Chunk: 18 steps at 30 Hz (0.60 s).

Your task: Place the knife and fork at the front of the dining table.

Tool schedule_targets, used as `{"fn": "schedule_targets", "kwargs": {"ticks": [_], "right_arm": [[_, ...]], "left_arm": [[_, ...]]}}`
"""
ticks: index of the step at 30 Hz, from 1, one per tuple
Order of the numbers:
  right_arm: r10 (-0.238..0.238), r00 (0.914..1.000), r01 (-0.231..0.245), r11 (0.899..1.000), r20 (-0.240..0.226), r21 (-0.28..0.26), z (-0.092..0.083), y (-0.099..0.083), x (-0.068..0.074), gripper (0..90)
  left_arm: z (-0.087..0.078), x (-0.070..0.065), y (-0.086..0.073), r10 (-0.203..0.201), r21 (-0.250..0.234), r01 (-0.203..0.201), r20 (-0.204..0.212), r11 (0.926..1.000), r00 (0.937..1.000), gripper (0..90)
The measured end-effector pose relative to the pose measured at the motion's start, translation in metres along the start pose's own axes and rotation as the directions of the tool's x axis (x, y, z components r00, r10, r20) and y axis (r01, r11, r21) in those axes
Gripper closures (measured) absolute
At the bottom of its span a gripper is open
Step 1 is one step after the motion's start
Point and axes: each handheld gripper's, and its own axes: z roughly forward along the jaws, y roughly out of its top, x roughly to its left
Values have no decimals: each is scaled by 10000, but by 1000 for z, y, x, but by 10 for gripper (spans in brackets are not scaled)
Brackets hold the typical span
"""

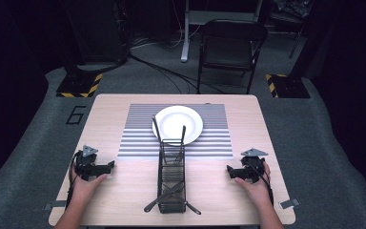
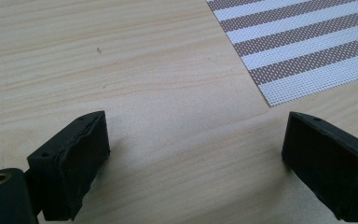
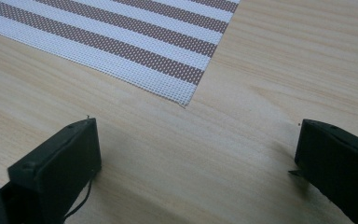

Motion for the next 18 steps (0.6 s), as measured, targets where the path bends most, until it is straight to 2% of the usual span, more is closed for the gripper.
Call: {"fn": "schedule_targets", "kwargs": {"ticks": [18], "right_arm": [[-16,10000,16,10000,27,-10,0,0,0,0]], "left_arm": [[0,-2,0,-46,2,46,15,10000,10000,69]]}}
